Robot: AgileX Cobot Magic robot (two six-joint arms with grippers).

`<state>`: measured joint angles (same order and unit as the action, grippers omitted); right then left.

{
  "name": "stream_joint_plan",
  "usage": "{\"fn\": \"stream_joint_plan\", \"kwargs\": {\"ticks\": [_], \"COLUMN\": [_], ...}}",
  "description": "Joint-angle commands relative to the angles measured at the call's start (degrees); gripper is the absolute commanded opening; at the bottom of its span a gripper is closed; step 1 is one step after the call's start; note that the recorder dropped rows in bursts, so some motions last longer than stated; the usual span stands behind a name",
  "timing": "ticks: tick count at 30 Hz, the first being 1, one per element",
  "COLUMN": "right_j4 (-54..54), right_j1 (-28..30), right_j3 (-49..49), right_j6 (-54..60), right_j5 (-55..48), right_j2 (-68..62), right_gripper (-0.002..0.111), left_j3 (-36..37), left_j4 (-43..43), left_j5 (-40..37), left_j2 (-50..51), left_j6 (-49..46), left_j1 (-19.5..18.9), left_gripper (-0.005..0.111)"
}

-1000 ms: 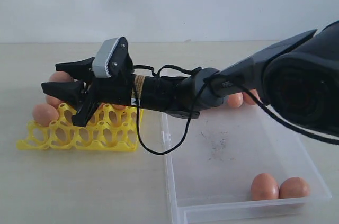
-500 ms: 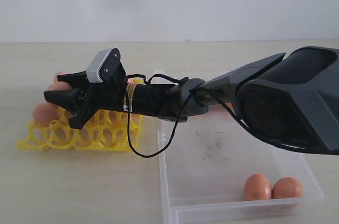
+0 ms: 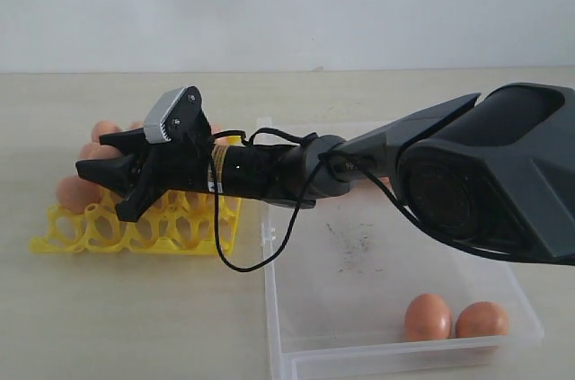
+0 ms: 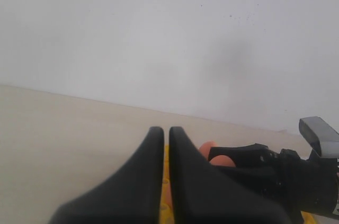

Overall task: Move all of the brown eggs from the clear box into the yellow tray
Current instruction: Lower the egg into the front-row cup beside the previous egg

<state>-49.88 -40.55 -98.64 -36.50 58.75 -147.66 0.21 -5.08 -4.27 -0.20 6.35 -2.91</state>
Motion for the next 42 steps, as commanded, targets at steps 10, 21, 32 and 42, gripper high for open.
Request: {"fn": "stream_joint_plan", "kwargs": {"ticks": [10, 21, 32, 42], "right_j4": [-1.9, -2.0, -2.0, -4.4], "right_j1": [0.0, 0.0, 0.0, 0.0], "right_j3": [0.0, 0.0, 0.0, 0.0], "right_j6": [-1.9, -3.9, -7.0, -6.7], "right_j5": [-1.6, -4.4, -4.4, -4.0], "right_j2": [-0.4, -0.4, -0.4, -0.4], "right_gripper": [0.0, 0.004, 0.041, 0.065], "left_j3": [-0.2, -0.2, -0.2, -0.2], "left_j4": [0.0, 0.0, 0.0, 0.0], "left_j5": [0.3, 0.3, 0.3, 0.3], "left_j2": [0.2, 0.2, 0.2, 0.2], "left_j6": [0.1, 0.1, 0.1, 0.1], "left_j1": [0.3, 0.3, 0.3, 0.3], "left_gripper": [0.004, 0.004, 0.004, 0.004]}}
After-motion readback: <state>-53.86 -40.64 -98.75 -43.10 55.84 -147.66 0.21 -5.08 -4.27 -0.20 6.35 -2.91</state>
